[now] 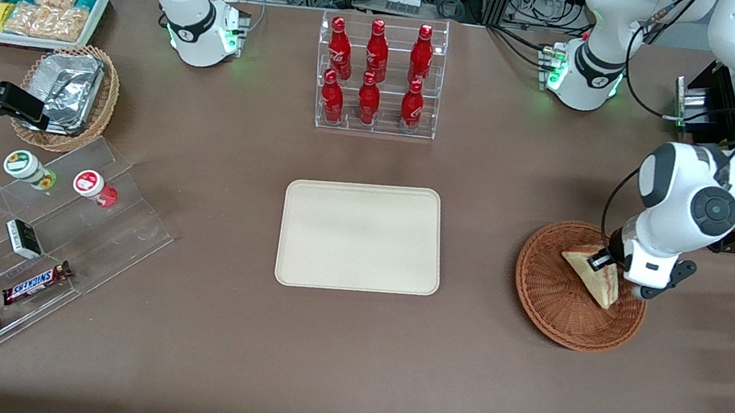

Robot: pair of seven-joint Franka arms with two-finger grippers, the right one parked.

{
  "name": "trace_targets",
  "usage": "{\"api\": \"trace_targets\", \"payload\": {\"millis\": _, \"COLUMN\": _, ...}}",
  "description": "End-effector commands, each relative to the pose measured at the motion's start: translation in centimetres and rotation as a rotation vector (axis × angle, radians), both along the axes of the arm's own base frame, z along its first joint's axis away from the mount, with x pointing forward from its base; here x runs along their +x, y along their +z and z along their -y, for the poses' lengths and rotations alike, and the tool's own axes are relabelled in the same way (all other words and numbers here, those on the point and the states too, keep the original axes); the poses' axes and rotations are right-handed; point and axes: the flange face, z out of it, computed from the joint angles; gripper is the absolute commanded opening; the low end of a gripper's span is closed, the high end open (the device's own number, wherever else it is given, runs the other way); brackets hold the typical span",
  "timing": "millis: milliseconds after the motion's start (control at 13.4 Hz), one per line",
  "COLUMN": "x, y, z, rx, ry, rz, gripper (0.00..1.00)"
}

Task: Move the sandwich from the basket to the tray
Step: 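Lift the sandwich and carry it over the cream tray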

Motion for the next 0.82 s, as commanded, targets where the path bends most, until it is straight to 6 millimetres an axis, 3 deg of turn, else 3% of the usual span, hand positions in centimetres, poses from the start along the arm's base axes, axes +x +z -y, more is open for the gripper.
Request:
{"api": "trace_targets", "payload": {"millis": 0, "x": 0.9, "y": 3.4, "z": 2.3, "rx": 0.007, "ry": -0.059, "rz": -0.009, "gripper": 0.0}}
{"api": "trace_targets", "payload": {"millis": 298, "x": 1.9, "y": 6.5, "z": 11.9, "rx": 0.003, "ry": -0.208, "rz": -0.031, "gripper": 0.0}}
{"api": "trace_targets", "payload": {"millis": 744, "x": -0.9, "y": 6.2, "z": 26.7, "rx": -0.017, "ry": -0.441, "rz": -0.027, "gripper": 0.0}}
